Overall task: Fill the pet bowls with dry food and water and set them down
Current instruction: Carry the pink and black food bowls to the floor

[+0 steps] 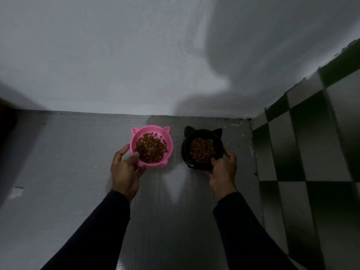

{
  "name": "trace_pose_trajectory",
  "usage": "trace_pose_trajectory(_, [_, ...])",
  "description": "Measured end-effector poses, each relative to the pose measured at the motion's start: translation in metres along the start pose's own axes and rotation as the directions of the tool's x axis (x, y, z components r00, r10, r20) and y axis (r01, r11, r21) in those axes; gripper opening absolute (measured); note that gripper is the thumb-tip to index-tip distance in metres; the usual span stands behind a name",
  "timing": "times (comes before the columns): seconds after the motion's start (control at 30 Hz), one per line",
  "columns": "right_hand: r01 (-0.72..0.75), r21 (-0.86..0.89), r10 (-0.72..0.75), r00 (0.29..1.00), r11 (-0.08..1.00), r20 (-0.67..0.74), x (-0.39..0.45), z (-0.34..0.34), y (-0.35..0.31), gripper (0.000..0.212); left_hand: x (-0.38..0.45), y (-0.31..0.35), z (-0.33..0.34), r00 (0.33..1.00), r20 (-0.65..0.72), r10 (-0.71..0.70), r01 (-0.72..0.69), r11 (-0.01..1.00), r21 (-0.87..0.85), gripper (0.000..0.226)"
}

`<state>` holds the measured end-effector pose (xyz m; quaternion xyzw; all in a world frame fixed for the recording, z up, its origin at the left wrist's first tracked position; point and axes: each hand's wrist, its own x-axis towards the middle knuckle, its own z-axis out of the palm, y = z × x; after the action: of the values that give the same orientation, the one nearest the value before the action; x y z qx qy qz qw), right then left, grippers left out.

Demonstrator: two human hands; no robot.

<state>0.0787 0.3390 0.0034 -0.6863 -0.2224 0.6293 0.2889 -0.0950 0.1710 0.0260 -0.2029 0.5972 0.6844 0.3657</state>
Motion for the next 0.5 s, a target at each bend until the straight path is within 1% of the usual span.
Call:
trace_pose_trajectory(0.2, [0.026,-0.036,-0.026,1.0,0.999,0.002,0.027,-0.001,0.015,0.066,0.026,-0.019,-0.005,1.0,0.002,-0.026,0.026,1.0,0.009,0.053])
trace_pose_trajectory(0.5, [0.034,-0.109,-0.033,0.999,0.993,0.013,0.043,0.0,0.024,0.065,0.045,-0.037,-0.004,0.998,0.051,-0.027,0.026,1.0,0.009,0.054])
